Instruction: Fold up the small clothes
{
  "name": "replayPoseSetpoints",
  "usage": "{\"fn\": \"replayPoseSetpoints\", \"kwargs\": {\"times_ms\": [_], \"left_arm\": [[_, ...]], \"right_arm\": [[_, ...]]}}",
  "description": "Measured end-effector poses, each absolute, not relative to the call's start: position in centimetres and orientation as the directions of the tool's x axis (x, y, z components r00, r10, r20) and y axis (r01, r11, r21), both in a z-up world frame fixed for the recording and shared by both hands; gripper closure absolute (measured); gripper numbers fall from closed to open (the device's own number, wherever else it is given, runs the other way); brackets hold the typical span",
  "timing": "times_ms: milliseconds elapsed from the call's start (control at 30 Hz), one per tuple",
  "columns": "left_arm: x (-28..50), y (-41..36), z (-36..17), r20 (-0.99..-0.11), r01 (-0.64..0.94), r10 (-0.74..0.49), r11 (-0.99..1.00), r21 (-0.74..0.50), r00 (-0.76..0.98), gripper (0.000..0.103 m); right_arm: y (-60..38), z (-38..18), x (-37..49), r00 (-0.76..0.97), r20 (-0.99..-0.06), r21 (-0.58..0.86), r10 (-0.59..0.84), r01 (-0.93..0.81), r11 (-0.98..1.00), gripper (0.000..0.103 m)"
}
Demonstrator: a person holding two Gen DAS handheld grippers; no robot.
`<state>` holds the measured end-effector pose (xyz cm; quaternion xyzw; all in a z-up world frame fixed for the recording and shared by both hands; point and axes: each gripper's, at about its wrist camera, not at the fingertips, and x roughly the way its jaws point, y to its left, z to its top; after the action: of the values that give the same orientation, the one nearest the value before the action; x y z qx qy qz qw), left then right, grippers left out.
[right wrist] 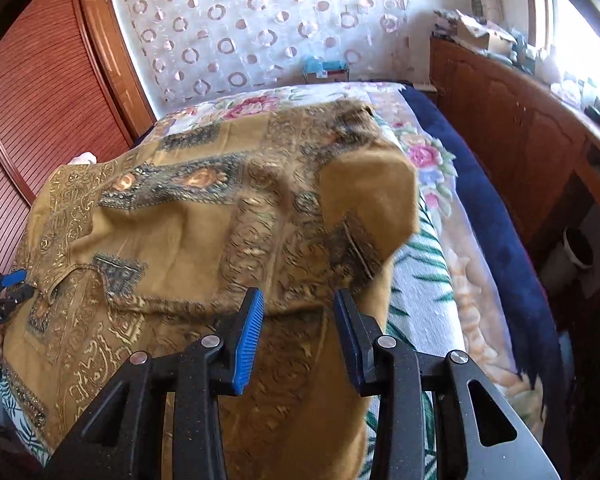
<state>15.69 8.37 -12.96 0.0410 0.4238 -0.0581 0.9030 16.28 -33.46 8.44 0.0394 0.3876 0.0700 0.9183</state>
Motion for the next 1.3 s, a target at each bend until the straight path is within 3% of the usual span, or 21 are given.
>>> {"fn": "replayPoseSetpoints", "kwargs": {"times_ms": [400, 667, 900, 1067, 1200, 1300], "left_arm": [[15.6, 8.1, -13.0, -0.774, 0.143, -0.074, 0.990, 0.022, 0.629, 0.022], [15.3, 8.3, -13.0, -0.774, 0.155, -0.081, 0.988, 0.023, 0.628, 0.021], [12.7, 10.9, -11.1, -0.717, 0.081, -0.089, 0.996, -0.045, 0.692, 0.039], [12.0, 12.6, -9.7, -0.682, 0.022, -0.036, 0.999, -0.029, 0.731, 0.046], [13.3, 12.8, -9.9, -0.697, 0.029, -0.038, 0.999, -0.025, 0.716, 0.058], [14.7, 12.2, -11.0, -0.737, 0.026, -0.004, 0.999, 0.018, 0.676, 0.058]], "right_arm": [[-35.2, 9.8, 17.6, 0.690, -0.708, 0.148, 0.153, -0.067, 0.987, 0.065], [-34.2, 9.2, 18.3, 0.720, -0.688, 0.052, 0.087, -0.071, 0.996, 0.065], [-32.8, 7.8, 18.4, 0.724, -0.683, 0.066, 0.098, -0.073, 0.995, 0.065], [-31.9, 7.4, 18.8, 0.724, -0.685, 0.044, 0.081, -0.070, 0.997, 0.065], [-31.4, 7.5, 19.0, 0.723, -0.687, 0.032, 0.073, -0.070, 0.997, 0.065], [-31.3, 7.5, 19.0, 0.723, -0.688, 0.027, 0.069, -0.070, 0.997, 0.065]]}}
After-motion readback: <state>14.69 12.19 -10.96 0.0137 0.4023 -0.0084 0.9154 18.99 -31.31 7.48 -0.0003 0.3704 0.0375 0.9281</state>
